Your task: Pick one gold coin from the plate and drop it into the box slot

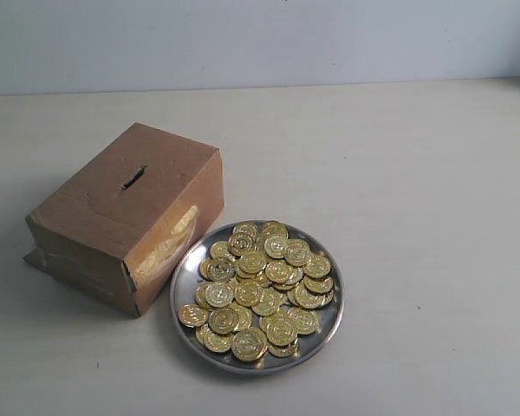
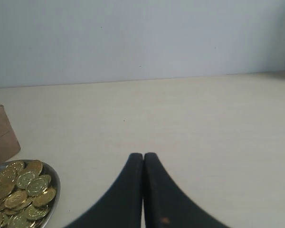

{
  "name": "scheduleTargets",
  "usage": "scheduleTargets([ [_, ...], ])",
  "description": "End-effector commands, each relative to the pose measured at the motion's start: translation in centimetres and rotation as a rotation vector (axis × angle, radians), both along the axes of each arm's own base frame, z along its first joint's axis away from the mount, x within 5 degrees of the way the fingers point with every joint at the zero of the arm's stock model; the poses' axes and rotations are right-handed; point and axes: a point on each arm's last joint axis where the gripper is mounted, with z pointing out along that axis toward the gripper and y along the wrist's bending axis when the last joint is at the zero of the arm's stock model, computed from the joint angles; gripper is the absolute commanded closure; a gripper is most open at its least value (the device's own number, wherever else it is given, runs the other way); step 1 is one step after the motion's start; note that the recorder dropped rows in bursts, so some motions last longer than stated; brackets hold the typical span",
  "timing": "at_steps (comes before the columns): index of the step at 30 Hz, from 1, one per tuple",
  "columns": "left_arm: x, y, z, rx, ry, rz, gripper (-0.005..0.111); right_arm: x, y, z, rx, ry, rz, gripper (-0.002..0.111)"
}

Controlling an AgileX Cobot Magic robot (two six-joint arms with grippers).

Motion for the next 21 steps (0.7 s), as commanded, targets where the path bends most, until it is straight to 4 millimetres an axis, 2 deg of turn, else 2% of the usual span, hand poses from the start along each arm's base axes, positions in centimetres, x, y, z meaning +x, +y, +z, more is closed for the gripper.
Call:
scheduleTargets([
  [1, -0.03, -0.04, -0.05, 0.004, -0.002, -0.009, 0.107, 0.01, 0.06, 0.00, -0.008, -0.014, 0.013, 0.108],
  [21, -0.05, -0.05, -0.12, 0.004, 0.006, -0.011, 0.107, 0.00, 0.05, -0.06, -0.008, -0.007, 0.012, 0.108],
])
